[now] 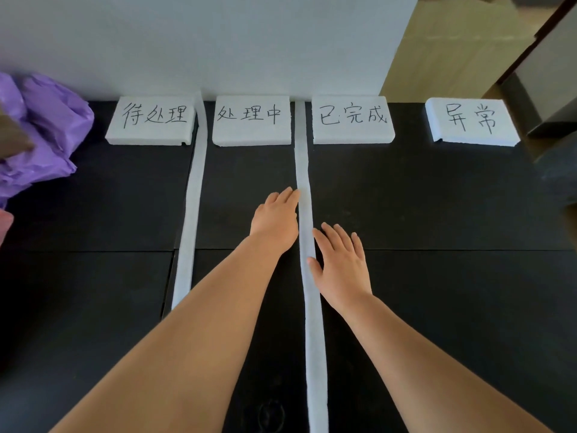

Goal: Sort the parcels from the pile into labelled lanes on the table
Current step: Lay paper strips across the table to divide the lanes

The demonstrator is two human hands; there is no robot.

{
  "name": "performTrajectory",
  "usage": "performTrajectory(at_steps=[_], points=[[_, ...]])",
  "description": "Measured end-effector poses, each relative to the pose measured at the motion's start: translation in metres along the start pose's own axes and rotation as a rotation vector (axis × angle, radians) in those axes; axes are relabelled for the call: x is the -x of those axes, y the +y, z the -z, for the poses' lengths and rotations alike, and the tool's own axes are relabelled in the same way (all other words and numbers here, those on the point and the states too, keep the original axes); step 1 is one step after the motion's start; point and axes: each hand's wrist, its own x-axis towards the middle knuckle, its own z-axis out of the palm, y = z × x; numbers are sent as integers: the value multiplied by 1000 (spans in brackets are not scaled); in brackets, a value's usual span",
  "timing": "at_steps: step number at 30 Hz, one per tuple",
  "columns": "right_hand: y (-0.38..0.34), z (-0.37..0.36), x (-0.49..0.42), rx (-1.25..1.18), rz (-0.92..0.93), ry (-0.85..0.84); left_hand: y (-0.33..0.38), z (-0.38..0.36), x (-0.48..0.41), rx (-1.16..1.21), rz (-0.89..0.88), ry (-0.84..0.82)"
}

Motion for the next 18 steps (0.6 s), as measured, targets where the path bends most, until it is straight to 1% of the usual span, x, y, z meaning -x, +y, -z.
performTrajectory(at_steps=[5,12,15,18], points=[[8,-6,-10,-24,20,5,1,-1,-26,-46,-30,-46],[14,-16,-8,-40,35,59,3,-6,-45,-118,-76,-9],[15,-19,-8,-39,39,71,2,-5,-53,-110,-79,19],[16,-23,-7,-32,38,90,3,-1,-65,-139,-101,16]])
